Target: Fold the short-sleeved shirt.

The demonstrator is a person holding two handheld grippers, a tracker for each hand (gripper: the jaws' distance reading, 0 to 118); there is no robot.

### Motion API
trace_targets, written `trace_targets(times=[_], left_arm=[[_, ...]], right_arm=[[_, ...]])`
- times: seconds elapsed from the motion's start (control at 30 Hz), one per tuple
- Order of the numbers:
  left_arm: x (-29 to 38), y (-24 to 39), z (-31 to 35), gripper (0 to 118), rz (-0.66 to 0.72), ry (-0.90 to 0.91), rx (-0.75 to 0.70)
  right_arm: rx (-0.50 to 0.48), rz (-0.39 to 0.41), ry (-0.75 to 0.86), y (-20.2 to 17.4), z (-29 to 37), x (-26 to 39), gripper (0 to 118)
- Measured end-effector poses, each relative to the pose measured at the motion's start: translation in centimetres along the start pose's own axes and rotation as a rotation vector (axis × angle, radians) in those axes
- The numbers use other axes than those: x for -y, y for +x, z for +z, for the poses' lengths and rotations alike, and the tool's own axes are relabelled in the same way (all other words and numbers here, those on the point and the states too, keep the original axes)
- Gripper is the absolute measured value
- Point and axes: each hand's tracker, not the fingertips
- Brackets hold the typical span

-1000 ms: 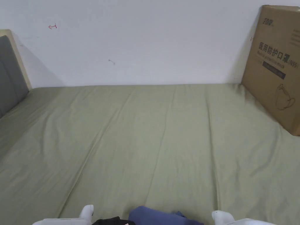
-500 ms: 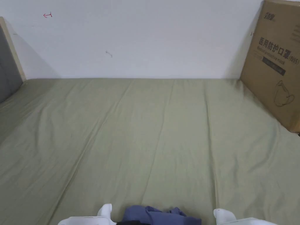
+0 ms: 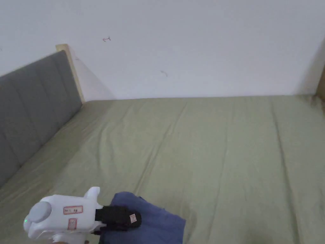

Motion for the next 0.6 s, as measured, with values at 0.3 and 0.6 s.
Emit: trace_targets(times=[0.3,0.6], left_arm=[[-6.7,-5.6,7.3,39,-0.058,-0.054,-0.509],[-6.4,-7.5,9.1,111,-0.226,0.009,-1.068]], right_arm=[[0.049,0.047,-0.015,-2.6,0.6,-0.8,0],[0.050,-0.033,-0.046,-2.6,0.0,-0.9,0]])
